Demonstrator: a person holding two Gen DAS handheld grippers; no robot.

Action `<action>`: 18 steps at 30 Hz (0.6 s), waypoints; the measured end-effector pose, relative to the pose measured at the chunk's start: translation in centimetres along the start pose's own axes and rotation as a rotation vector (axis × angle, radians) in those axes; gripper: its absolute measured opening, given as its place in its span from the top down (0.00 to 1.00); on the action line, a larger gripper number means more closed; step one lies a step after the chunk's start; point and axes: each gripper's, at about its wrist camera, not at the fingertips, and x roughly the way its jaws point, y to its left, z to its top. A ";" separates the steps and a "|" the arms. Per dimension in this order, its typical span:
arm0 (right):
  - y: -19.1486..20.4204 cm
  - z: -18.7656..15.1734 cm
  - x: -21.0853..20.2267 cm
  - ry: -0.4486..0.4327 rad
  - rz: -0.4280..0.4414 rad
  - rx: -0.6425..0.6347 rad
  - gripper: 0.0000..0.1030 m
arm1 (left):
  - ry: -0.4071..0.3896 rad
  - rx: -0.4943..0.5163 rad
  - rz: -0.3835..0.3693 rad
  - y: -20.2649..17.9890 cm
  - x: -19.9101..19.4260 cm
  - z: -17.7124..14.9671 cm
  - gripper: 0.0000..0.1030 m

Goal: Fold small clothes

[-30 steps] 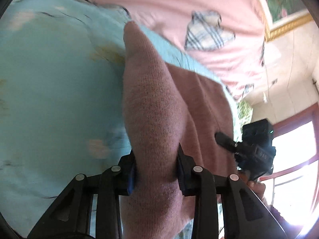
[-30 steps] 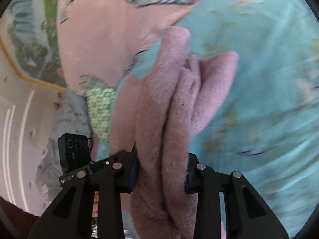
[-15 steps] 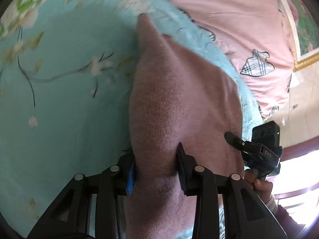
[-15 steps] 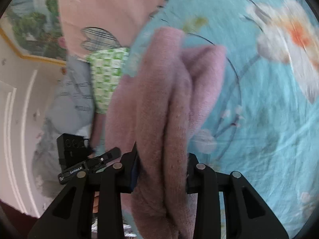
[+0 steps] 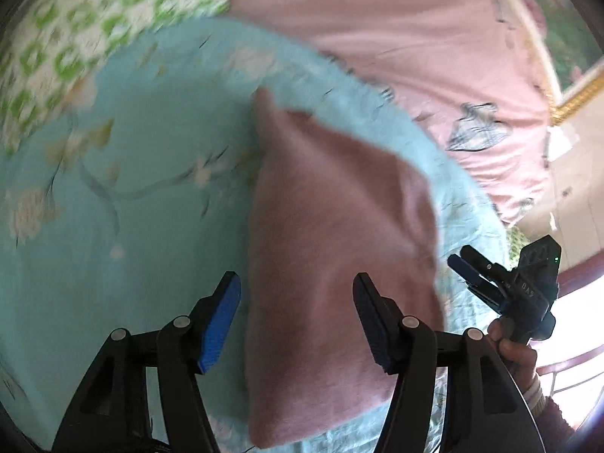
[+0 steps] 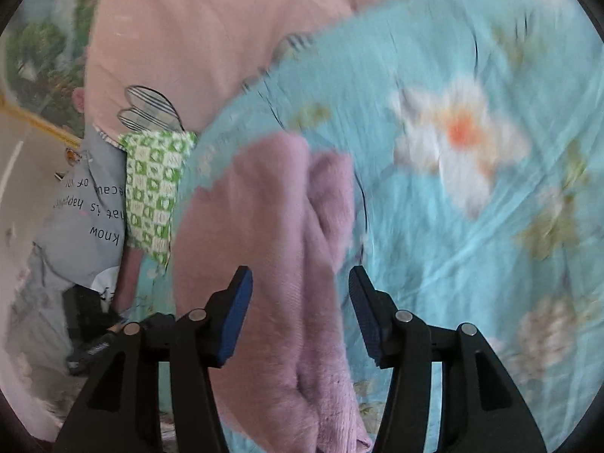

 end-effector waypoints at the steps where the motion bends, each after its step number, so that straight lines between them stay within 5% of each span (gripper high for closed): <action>1: 1.1 0.2 0.0 -0.013 0.009 -0.039 0.47 | -0.005 0.018 -0.023 -0.5 0.0 0.4 0.40; 5: 3.8 1.4 2.8 0.042 -0.005 -0.138 0.66 | -0.013 0.100 -0.092 -3.1 2.1 2.8 0.45; 10: 2.1 3.2 7.4 0.095 -0.080 -0.075 0.74 | 0.090 0.071 -0.021 -1.2 7.6 5.3 0.58; 12: 0.4 3.5 9.1 0.137 -0.134 -0.052 0.87 | 0.138 0.031 0.019 0.6 9.9 5.8 0.79; 14: -0.8 3.8 10.5 0.165 -0.152 -0.034 0.99 | 0.146 0.005 0.008 1.6 10.8 6.1 0.81; 18: -1.0 4.5 10.8 0.174 -0.148 -0.054 1.00 | 0.147 0.006 0.029 1.7 10.5 6.5 0.84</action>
